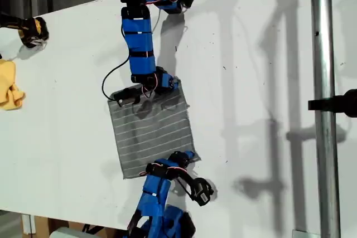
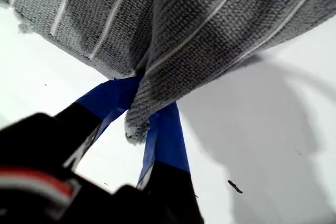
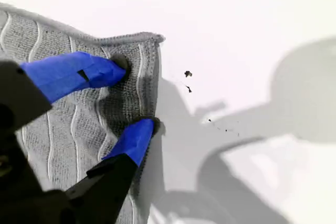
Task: Grasp corners of a towel and fold twice.
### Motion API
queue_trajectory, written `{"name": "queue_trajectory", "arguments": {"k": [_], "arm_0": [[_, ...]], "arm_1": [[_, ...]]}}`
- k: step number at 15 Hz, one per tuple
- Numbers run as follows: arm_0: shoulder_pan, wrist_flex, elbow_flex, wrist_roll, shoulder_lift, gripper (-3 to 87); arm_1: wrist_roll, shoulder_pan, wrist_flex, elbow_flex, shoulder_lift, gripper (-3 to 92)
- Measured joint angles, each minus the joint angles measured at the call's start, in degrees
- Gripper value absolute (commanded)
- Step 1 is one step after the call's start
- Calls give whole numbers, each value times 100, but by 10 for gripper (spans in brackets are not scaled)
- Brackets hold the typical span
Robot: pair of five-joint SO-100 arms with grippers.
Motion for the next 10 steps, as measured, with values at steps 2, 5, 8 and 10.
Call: {"name": "queue_trajectory", "arguments": {"k": [2,5,8,10], "arm_0": [[0,-53,9,-70,0,-15],[-9,-35,-26,-220,0,-17],[79,466,-606,-105,0,-17],[202,650,-1055,167,202,-17]], "arm_1": [[0,-18,18,62,114,-1],[0,-18,18,79,211,-1],[0,-88,246,88,650,-2],[0,-193,387,88,1204,-2]]}}
